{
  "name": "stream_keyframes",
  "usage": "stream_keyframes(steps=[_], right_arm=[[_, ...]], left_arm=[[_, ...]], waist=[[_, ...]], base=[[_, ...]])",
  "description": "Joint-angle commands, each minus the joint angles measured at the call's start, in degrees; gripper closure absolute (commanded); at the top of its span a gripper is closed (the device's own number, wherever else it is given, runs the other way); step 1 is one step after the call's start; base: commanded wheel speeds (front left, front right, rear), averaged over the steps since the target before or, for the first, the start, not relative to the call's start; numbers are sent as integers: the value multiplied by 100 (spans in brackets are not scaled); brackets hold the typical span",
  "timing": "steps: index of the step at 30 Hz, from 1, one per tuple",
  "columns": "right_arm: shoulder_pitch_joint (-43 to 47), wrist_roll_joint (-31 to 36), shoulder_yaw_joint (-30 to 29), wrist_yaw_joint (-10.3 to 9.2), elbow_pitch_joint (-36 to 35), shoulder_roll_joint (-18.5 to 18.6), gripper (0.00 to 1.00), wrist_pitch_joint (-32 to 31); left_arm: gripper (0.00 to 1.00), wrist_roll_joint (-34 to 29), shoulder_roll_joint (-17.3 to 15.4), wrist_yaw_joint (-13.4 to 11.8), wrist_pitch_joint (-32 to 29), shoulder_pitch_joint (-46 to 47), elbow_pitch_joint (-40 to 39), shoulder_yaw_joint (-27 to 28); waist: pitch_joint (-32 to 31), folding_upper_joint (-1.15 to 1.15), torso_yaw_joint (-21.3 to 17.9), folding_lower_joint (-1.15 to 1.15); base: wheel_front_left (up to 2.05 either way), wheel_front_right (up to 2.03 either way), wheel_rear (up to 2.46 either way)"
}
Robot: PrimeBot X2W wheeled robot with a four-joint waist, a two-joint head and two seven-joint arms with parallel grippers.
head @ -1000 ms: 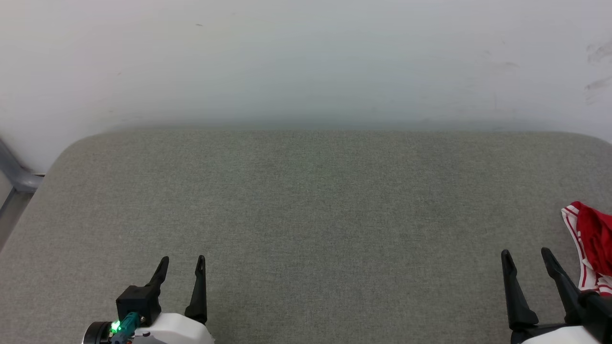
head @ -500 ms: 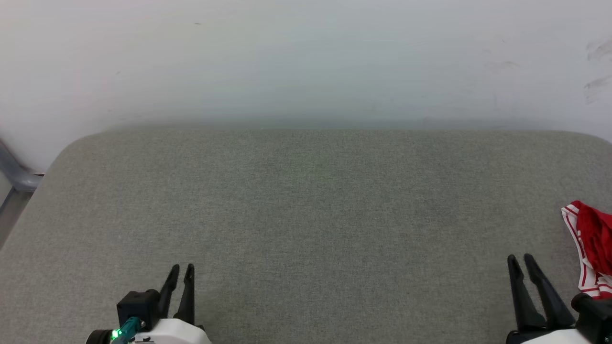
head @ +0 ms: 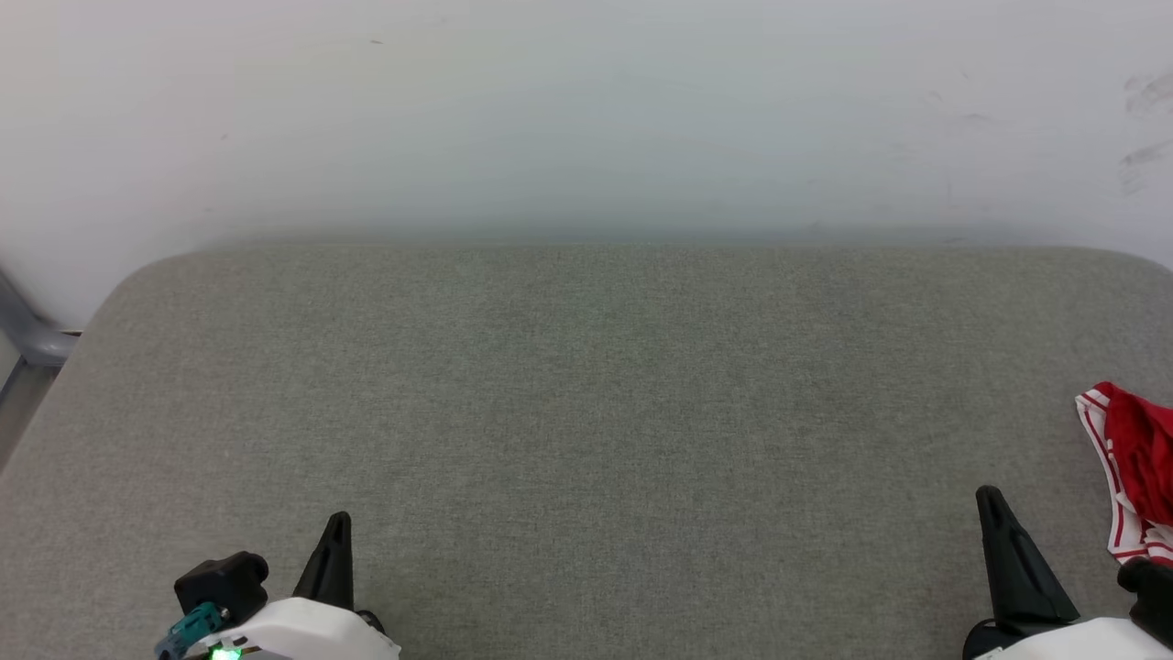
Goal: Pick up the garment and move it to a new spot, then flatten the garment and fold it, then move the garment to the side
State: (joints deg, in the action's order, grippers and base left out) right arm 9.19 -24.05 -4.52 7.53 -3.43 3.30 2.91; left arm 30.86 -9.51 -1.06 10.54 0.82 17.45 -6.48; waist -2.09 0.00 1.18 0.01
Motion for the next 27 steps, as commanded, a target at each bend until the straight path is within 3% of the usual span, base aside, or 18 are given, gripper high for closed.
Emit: stream_keyframes(steps=[1, 27], right_arm=[[-182, -223, 11, -1, -30, 56, 100, -21], [-665, -2581, 65, -2, 565, 122, 100, -233]], left_arm=[[100, 170, 3, 31, -35, 174, -111, 73], [100, 2210, 224, 321, -598, 312, -207, 489]], waist=[[2, 0, -1, 0], [55, 0, -29, 0]], base=[[0, 0, 0], [0, 0, 0]])
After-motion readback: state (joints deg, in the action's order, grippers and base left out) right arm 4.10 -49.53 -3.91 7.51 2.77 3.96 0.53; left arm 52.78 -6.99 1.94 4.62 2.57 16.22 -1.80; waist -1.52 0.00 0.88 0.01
